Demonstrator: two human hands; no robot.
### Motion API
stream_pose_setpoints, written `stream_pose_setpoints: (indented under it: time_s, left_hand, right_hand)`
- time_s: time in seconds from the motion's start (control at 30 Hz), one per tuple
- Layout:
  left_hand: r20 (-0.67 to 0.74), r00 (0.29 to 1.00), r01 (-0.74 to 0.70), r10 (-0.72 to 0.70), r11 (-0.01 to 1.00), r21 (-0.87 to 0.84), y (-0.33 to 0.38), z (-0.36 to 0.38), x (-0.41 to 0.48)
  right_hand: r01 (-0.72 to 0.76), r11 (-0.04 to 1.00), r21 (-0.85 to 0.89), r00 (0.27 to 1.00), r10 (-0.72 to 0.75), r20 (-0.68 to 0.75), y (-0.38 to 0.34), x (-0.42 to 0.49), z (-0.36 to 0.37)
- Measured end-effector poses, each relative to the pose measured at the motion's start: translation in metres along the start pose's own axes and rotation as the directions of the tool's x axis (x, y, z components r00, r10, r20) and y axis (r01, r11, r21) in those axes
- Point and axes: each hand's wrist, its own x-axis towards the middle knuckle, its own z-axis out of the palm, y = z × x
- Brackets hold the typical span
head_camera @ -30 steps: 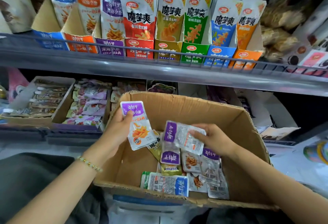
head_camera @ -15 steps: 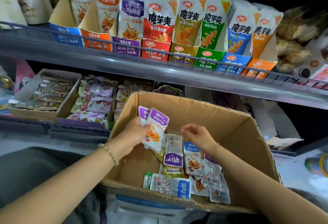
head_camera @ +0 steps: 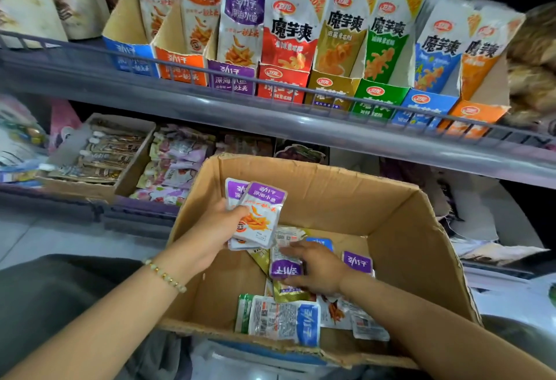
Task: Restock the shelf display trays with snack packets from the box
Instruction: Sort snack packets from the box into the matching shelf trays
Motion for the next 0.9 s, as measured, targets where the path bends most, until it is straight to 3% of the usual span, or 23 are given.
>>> stream_pose_setpoints:
  time_s: [0.17, 0.3, 0.37, 0.47, 0.53, 0.67, 0.7, 0.77, 0.83, 0.9]
  left_hand:
    - [0.006, 0.988, -0.154, 0.154, 0.987, -0.035, 0.004, 0.001, 0.000]
    - [0.041, 0.953, -0.301, 0.299, 0.948, 0.102, 0.005, 0.006, -0.003]
    - [0.124, 0.934, -0.353, 0.335, 0.918, 0.180, 0.007, 0.012, -0.008]
    - [0.305, 0.913, -0.315, 0.272, 0.944, 0.099, 0.005, 0.023, -0.019]
    - [0.386, 0.879, -0.333, 0.279, 0.939, 0.080, 0.000, 0.029, -0.022]
    - [0.291, 0.894, -0.371, 0.341, 0.927, 0.053, 0.001, 0.032, -0.021]
    - [0.251, 0.899, -0.376, 0.359, 0.926, 0.021, 0.004, 0.030, -0.019]
    - [0.221, 0.894, -0.402, 0.391, 0.916, 0.006, 0.006, 0.027, -0.016]
    - [0.286, 0.877, -0.424, 0.387, 0.902, 0.078, 0.003, 0.027, -0.016]
    - [0.391, 0.849, -0.441, 0.355, 0.884, 0.155, -0.004, 0.030, -0.017]
  right_hand:
    - [0.038, 0.943, 0.331, 0.992, 0.005, -0.128, -0.013, -0.036, -0.089]
    - [0.083, 0.699, 0.710, 0.975, 0.091, -0.204, -0.022, -0.069, -0.141]
    - [0.169, 0.644, 0.746, 0.931, 0.144, -0.335, -0.033, -0.068, -0.141]
    - [0.244, 0.661, 0.710, 0.830, 0.236, -0.505, -0.053, -0.057, -0.123]
    - [0.224, 0.700, 0.678, 0.801, 0.264, -0.537, -0.065, -0.051, -0.110]
    - [0.248, 0.709, 0.660, 0.663, 0.373, -0.649, -0.076, -0.048, -0.095]
    - [0.250, 0.653, 0.715, 0.665, 0.421, -0.617, -0.078, -0.048, -0.092]
    - [0.223, 0.435, 0.872, 0.798, 0.432, -0.420, -0.083, -0.048, -0.091]
    - [0.189, 0.213, 0.959, 0.908, 0.333, -0.253, -0.089, -0.047, -0.087]
    - [0.199, 0.233, 0.952, 0.924, 0.280, -0.262, -0.091, -0.048, -0.085]
